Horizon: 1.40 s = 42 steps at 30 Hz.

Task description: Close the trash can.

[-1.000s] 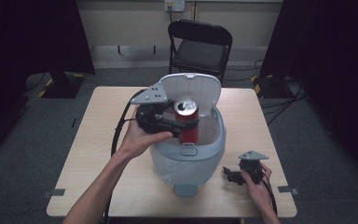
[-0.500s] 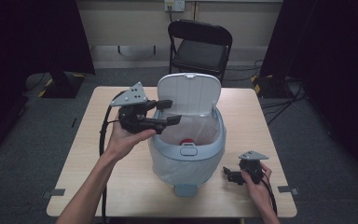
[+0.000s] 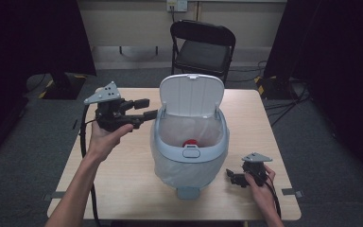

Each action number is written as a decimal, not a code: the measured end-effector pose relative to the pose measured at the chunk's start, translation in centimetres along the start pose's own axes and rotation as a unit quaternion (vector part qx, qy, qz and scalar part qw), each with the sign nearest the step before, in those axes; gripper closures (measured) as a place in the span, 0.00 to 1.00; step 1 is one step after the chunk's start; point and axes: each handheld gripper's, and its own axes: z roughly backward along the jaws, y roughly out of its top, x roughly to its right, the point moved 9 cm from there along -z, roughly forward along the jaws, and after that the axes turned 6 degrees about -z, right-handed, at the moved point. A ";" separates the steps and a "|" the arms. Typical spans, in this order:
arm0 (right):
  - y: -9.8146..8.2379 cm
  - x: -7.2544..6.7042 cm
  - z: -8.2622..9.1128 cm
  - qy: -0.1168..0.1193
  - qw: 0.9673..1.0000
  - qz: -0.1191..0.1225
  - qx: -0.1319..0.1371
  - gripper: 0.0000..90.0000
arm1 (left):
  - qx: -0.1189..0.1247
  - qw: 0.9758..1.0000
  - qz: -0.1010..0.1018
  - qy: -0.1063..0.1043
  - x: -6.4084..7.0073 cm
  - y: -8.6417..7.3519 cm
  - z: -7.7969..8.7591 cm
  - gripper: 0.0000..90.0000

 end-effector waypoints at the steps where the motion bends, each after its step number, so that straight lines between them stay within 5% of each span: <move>1: 0.0 0.0 0.0 0.000 1.000 0.000 0.000 0.12 | 0.001 1.000 0.005 0.005 -0.5 0.0 0.1 0.52; 14: 0.0 0.0 0.0 0.000 1.000 0.000 0.000 0.12 | 0.015 0.999 0.020 0.045 -3.5 1.3 -1.2 0.48; 21: 0.0 0.0 0.0 0.000 1.000 0.000 0.000 0.12 | 0.021 0.996 0.025 0.086 -5.5 2.7 -2.0 0.39; 29: 0.0 0.0 0.0 0.000 1.000 0.001 0.000 0.12 | 0.041 0.995 0.033 0.085 -6.6 4.9 -3.2 0.30; 35: 0.0 0.0 0.0 0.000 1.000 0.000 0.000 0.12 | 0.025 0.997 0.023 0.072 -6.7 5.0 -4.8 0.28; 39: 0.0 0.0 0.0 0.000 1.000 0.000 0.000 0.12 | 0.028 0.998 0.028 0.043 -6.0 5.2 -5.5 0.28; 42: 0.0 0.0 0.0 0.000 1.000 0.000 0.000 0.12 | 0.029 0.998 0.025 0.048 -5.9 5.1 -5.5 0.28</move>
